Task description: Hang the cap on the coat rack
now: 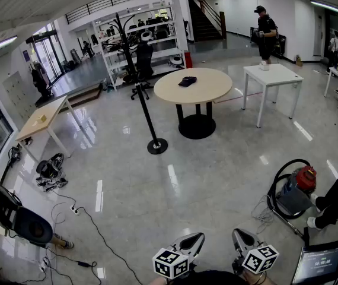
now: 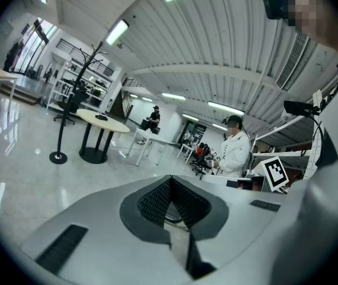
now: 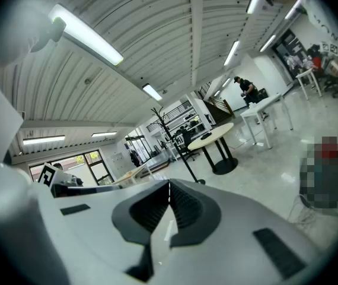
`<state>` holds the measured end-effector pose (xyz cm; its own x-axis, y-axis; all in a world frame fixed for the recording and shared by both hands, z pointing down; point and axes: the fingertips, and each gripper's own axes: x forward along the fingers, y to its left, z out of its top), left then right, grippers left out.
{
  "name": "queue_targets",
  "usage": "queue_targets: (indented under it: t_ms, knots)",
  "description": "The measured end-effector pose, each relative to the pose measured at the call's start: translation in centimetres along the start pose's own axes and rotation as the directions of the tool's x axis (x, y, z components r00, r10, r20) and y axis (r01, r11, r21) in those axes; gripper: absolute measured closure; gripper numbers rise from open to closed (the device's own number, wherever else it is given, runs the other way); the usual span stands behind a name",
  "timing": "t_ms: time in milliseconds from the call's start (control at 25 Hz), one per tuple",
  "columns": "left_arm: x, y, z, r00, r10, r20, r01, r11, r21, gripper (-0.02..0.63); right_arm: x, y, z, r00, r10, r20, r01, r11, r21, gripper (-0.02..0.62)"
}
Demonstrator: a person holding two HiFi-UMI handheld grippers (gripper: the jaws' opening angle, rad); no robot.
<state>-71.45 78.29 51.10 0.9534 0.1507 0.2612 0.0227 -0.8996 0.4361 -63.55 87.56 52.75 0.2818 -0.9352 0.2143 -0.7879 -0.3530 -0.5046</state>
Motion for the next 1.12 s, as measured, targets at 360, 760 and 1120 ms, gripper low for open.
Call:
queue_targets:
  t_ms: [360,760,1120]
  knots:
    - [0.2,3.1,0.8,1.000,-0.010,-0.019,0.010,1.000,-0.024,0.601,3.0,0.5,-0.3,1.000,-0.014,-0.012,0.014,1.000,0.010,0.591]
    - [0.7,8.5,3.4,1.000,-0.006,-0.024,0.005,0.999,-0.043,0.601,9.3,2.8,0.9,1.000,0.010,-0.014,-0.011,0.998,-0.063,0.591]
    - [0.9,16.2,7.1,1.000,0.003,-0.018,-0.005,0.998,-0.062,0.601,18.1,5.2,1.4,0.998,0.027,-0.064,-0.034,0.993,-0.110,0.591]
